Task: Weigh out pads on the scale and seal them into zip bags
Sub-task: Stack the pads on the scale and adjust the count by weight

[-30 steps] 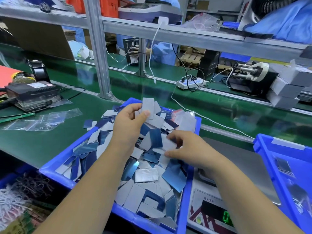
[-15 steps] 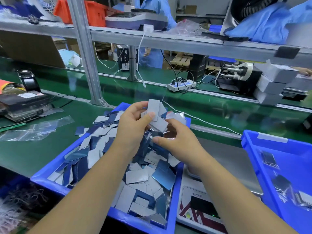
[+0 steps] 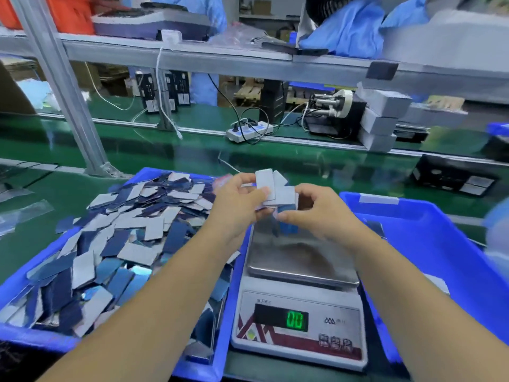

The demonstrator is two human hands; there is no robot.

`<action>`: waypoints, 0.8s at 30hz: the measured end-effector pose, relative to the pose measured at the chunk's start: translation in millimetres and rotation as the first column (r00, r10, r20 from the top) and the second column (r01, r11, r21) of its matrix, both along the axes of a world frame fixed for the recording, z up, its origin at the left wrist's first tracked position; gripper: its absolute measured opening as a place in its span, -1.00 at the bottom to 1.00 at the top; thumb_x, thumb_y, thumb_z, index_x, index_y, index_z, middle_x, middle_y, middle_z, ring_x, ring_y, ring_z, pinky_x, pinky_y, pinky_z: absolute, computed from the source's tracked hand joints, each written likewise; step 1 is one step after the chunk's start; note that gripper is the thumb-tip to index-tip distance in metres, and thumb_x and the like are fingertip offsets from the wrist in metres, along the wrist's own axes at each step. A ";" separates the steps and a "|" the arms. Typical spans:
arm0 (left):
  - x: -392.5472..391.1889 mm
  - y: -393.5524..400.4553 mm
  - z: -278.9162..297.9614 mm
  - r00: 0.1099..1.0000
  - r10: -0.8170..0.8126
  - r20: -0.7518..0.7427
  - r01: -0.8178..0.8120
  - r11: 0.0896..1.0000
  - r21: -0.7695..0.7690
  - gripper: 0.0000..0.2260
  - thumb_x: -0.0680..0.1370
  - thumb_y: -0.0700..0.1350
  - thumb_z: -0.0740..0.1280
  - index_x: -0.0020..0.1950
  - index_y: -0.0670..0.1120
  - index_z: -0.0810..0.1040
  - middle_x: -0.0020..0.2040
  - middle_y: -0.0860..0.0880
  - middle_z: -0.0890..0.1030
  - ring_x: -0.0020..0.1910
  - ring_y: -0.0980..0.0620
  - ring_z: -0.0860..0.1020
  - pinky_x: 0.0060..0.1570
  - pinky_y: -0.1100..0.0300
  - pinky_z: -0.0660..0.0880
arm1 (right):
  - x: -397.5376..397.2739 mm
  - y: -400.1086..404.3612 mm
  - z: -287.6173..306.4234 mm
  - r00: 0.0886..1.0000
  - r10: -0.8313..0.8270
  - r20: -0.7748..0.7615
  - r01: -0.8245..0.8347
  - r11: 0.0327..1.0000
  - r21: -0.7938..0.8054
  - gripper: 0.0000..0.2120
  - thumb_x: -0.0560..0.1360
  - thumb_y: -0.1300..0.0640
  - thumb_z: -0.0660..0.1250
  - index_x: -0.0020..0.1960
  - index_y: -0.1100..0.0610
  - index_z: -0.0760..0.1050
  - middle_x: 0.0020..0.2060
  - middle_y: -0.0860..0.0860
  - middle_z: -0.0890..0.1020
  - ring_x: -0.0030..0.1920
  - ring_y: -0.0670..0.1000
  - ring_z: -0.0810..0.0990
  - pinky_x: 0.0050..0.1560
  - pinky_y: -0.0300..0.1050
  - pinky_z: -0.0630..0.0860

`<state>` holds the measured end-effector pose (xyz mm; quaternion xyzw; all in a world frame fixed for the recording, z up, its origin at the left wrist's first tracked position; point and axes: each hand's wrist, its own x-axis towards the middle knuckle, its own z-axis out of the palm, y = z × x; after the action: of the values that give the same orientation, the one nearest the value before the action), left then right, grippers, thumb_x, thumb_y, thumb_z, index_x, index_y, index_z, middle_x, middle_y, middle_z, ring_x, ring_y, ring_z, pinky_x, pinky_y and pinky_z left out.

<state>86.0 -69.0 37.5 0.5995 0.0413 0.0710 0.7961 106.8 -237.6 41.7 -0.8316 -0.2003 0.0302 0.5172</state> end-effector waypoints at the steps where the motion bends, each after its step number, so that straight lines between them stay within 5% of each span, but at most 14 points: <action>1: 0.1 -5.1 -2.7 0.999 -0.027 -0.031 0.027 0.999 0.017 -0.84 0.59 -0.36 0.32 0.10 -0.14 0.49 -0.27 0.06 0.70 -0.33 0.09 0.67 -0.28 0.16 0.65 | 0.7 -8.5 -2.7 1.000 0.002 -0.023 -0.002 1.000 -0.003 -0.78 0.36 0.22 0.58 -0.13 -0.05 0.64 -0.25 -0.09 0.72 -0.27 -0.18 0.60 -0.21 -0.27 0.54; 3: 0.3 -9.3 -10.8 0.996 -0.057 -0.074 0.066 0.990 0.125 -0.77 0.57 -0.35 0.34 0.14 -0.08 0.49 -0.12 -0.09 0.69 -0.30 0.05 0.66 -0.25 0.12 0.64 | 1.1 -20.6 -6.7 0.998 0.005 -0.066 -0.005 1.000 0.001 -0.76 0.36 0.26 0.58 -0.13 -0.03 0.63 -0.33 -0.11 0.69 -0.33 -0.19 0.58 -0.26 -0.33 0.49; 5: 2.0 -9.6 -21.4 0.996 -0.050 -0.068 0.073 0.918 0.391 -0.71 0.54 -0.27 0.39 0.14 0.08 0.49 -0.04 -0.20 0.68 -0.19 -0.04 0.63 -0.10 0.02 0.59 | 3.8 -31.3 -12.0 0.998 -0.042 -0.048 0.041 0.999 -0.022 -0.75 0.34 0.24 0.59 -0.12 -0.02 0.60 -0.44 -0.15 0.61 -0.42 -0.19 0.50 -0.35 -0.40 0.41; 9: 1.6 -9.7 -33.4 0.997 -0.061 -0.045 0.074 0.683 0.726 -0.69 0.51 -0.06 0.40 0.20 0.22 0.48 0.04 0.06 0.66 0.00 0.02 0.61 0.03 0.14 0.54 | 7.9 -43.0 -24.1 0.988 -0.151 -0.001 0.151 0.986 -0.072 -0.75 0.33 0.13 0.62 -0.10 -0.04 0.60 -0.40 -0.14 0.63 -0.37 -0.20 0.53 -0.31 -0.37 0.45; 11: 0.7 -10.5 -35.0 0.997 -0.072 -0.036 0.070 0.557 0.828 -0.72 0.52 -0.01 0.38 0.21 0.20 0.54 0.04 0.15 0.61 0.04 0.08 0.55 -0.10 0.37 0.41 | 7.7 -44.1 -28.3 0.989 -0.143 0.026 0.145 0.983 -0.114 -0.81 0.35 0.10 0.60 -0.14 -0.03 0.61 -0.38 -0.13 0.65 -0.35 -0.19 0.54 -0.26 -0.31 0.49; 13: 0.9 -9.6 -34.4 0.995 -0.096 -0.010 0.053 0.459 0.887 -0.79 0.53 0.00 0.34 0.15 0.19 0.57 -0.01 0.17 0.57 0.08 0.07 0.47 -0.14 0.34 0.35 | 6.8 -43.3 -30.4 0.988 -0.119 0.097 0.135 0.973 -0.186 -0.86 0.37 0.06 0.58 -0.17 -0.05 0.63 -0.35 -0.16 0.65 -0.34 -0.22 0.54 -0.25 -0.32 0.48; 18: -1.2 -6.8 -32.7 0.992 -0.123 -0.008 0.041 0.272 0.961 -0.72 0.58 0.07 0.32 0.29 0.14 0.58 0.24 0.14 0.47 0.30 0.00 0.24 0.36 0.04 0.22 | 1.2 -40.3 -30.1 0.971 -0.077 0.224 0.146 0.940 -0.309 -0.87 0.38 -0.03 0.56 -0.17 -0.13 0.62 -0.30 -0.22 0.61 -0.22 -0.29 0.51 -0.25 -0.43 0.38; 21: -3.6 -3.6 -31.0 0.986 -0.128 0.104 -0.042 0.414 0.909 -0.76 0.59 0.00 0.34 0.25 0.13 0.61 0.17 0.17 0.49 0.28 0.10 0.30 0.34 0.20 0.25 | 1.4 -43.3 -28.4 0.961 -0.135 0.239 0.202 0.939 -0.280 -0.84 0.38 -0.04 0.56 -0.13 -0.14 0.59 -0.21 -0.22 0.60 -0.20 -0.35 0.48 -0.22 -0.49 0.35; 24: -5.7 4.1 -26.0 0.969 0.023 0.246 -0.189 0.711 0.677 -0.75 0.56 -0.18 0.32 -0.09 0.18 0.66 -0.12 0.17 0.59 -0.13 0.30 0.46 -0.14 0.55 0.35 | 4.1 -47.9 -30.7 0.955 -0.220 0.201 0.266 0.934 -0.239 -0.84 0.38 0.01 0.56 -0.16 -0.12 0.58 -0.28 -0.22 0.62 -0.21 -0.29 0.52 -0.28 -0.51 0.36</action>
<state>80.3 -64.9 11.5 0.8394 -0.0418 0.1926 0.5065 110.9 -285.5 11.0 -0.9108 -0.1335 -0.0793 0.3825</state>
